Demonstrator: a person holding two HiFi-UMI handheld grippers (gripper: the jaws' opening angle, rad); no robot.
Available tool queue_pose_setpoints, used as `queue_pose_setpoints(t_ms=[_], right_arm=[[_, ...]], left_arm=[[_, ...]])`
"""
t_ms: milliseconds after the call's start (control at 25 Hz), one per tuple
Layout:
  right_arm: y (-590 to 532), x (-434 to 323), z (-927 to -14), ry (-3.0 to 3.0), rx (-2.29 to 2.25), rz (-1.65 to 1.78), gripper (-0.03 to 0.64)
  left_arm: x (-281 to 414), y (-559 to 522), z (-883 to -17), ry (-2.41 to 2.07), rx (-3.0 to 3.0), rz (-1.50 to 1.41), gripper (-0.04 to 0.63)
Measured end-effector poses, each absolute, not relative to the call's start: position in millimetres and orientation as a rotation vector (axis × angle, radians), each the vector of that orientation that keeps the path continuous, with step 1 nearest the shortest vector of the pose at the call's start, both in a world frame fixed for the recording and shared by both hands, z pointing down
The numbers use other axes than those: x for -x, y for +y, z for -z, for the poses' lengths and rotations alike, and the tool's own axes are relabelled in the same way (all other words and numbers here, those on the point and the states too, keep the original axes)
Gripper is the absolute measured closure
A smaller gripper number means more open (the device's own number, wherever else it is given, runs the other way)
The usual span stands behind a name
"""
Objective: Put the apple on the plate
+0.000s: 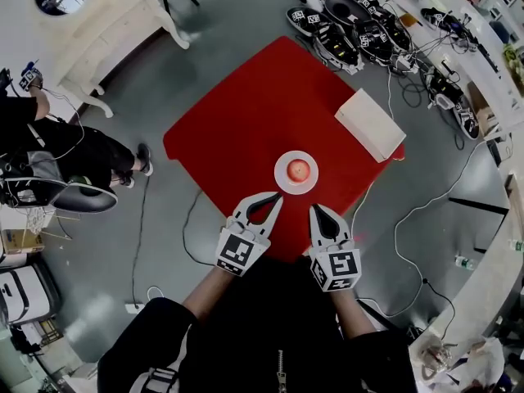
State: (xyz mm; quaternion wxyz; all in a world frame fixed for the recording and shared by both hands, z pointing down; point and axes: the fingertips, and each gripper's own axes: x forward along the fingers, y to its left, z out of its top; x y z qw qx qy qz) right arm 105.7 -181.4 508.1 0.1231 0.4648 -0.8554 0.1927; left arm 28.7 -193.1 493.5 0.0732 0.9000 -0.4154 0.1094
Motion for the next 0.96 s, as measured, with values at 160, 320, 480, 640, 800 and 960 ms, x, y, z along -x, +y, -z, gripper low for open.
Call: queue_pose_setpoints(t_ms=[160,320,480,640,800,960], right_arm=[[-180.0,-105.6,-505.6,-2.494,-1.351,-0.558,0.607],[-178.4,-103.7,-504.2,-2.492,-1.349,-0.552,0.607],[-177.7,-101.3,-505.5,-2.490,-1.343,-0.549,0.607],[-177.8,-99.1,-504.9,-2.488,-1.337,-0.546,0.607],[-176.9,-98.9,-504.4,-2.493,-1.329,-0.548,0.607],[-175.7,-104.4,-505.0,-2.498,-1.324,-0.544,0.607]], left_arm=[[-27.3,-194.7,-493.1,-1.250,-2.696,-0.324,0.589],[-25.2,-194.9,-492.7,-1.251,-2.698,-0.323,0.589],[-23.8,-194.6,-495.6,-1.244,-2.698,-0.330,0.589],[-23.0,-193.9,-497.4,-1.235,-2.697,-0.340,0.589],[-25.7,-191.4,-495.8,-1.221,-2.708,-0.331,0.589],[-31.5,-190.3,-495.6,-1.227,-2.712,-0.329,0.589]])
